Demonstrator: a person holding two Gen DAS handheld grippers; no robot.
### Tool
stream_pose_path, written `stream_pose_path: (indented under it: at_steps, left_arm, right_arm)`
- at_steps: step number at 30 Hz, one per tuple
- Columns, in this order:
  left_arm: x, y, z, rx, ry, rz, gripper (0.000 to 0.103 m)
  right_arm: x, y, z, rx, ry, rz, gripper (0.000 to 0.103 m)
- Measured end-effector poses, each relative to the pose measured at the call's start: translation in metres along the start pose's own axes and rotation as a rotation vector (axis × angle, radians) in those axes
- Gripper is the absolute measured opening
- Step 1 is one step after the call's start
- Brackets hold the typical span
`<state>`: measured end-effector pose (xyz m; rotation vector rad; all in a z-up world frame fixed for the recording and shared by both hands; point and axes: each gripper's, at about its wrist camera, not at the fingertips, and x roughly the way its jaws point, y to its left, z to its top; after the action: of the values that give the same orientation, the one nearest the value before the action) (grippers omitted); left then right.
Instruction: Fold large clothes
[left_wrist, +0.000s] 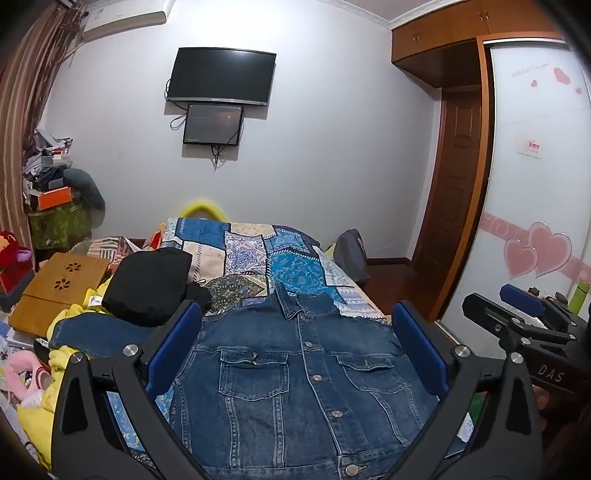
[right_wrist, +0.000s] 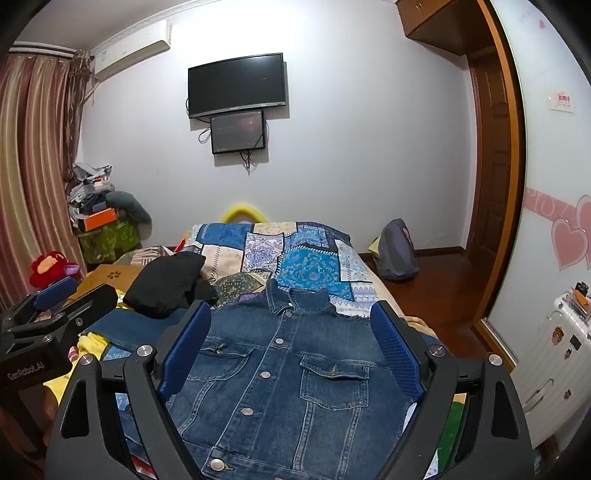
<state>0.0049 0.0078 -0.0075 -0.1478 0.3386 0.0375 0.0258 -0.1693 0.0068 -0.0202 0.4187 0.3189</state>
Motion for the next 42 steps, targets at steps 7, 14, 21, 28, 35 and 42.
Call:
stream_pose_path:
  at_steps: [7,14,21,28,35,42]
  left_arm:
    - [-0.0009,0.0005,0.0002,-0.001,0.0,0.001,0.103]
    - [-0.0009,0.0019,0.0003,-0.004,0.001,0.003,0.103]
    - [-0.001,0.0022,0.0008,-0.005,0.003,0.006,0.103]
    - [-0.0011,0.0021,0.0004,-0.005,0.003,0.006,0.103]
    - [-0.0011,0.0025,0.0013,-0.002,0.002,0.006,0.103]
    - [-0.0017,0.0028,0.0019,-0.004,0.001,0.0,0.103]
  right_arm:
    - [0.0004,0.0006,0.0002,0.002,0.0,0.005,0.086]
    - [0.0001,0.0017,-0.0011,0.003,0.002,0.007,0.086]
    - [0.0019,0.0039,-0.0031,0.002,0.004,0.01,0.086]
    - [0.0016,0.0057,-0.0031,0.003,0.007,0.013,0.086]
    - [0.0021,0.0046,-0.0025,0.002,0.007,0.013,0.086]
    - [0.0022,0.005,-0.0026,0.002,0.008,0.013,0.086]
